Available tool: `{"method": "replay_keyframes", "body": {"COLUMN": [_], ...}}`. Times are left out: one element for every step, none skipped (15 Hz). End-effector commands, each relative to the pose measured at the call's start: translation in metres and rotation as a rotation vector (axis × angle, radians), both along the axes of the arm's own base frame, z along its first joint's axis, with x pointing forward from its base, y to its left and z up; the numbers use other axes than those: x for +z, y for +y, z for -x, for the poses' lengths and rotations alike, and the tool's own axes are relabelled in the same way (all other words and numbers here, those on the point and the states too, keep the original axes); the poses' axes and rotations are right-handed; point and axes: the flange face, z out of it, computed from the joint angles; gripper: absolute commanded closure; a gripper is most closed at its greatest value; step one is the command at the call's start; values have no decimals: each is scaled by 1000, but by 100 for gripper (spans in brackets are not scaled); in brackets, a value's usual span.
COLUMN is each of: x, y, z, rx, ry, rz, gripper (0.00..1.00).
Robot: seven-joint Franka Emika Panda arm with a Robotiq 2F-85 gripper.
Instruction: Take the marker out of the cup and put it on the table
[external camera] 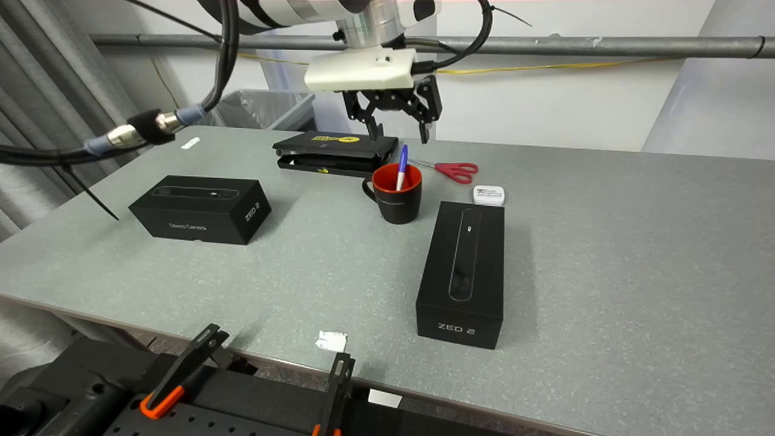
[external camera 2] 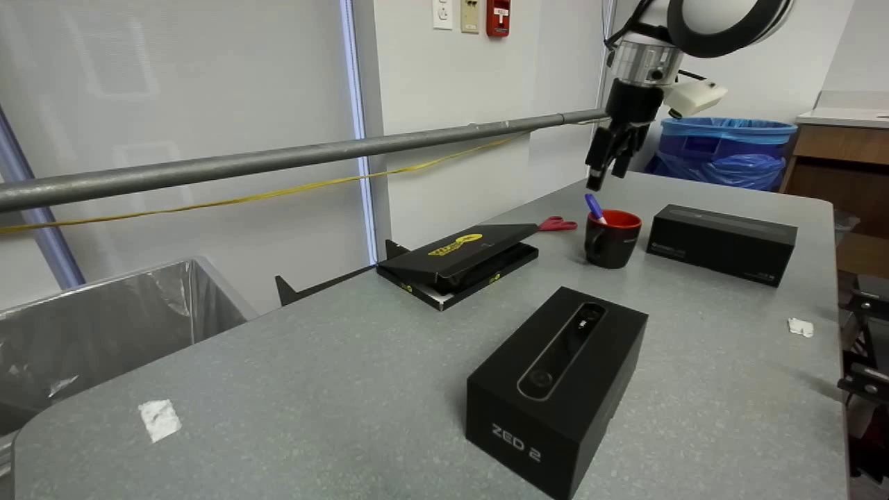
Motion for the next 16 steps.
{"method": "replay_keyframes", "body": {"x": [-19,-24,-29,-32,-36,-39,-41,-43,-45,-47,-48,-48,-47,-46,-45,-43], "y": [-7,-8,-9,-10,-10,-10,-10,-9,-9,-9,-9,-9,-9,-8,-8,-7], "z": [-24,-27,-29,-32,-34,-36,-36,-37,-37,-39,-39,-38,-38,-37,-36,-36], "rx": [-24,-26,-28,-30,-32,-34,-34,-29,-30,-33,-31,-31,-32,-30,-32,-32], "ry": [-11,-7,-1,3,7,11,16,21,24,27,29,30,29,28,26,26], "rz": [2,2,2,2,3,4,4,-1,0,1,0,0,-6,-10,-12,-17], "gripper": [0,0,0,0,0,0,0,0,0,0,0,0,25,26,32,42]}}
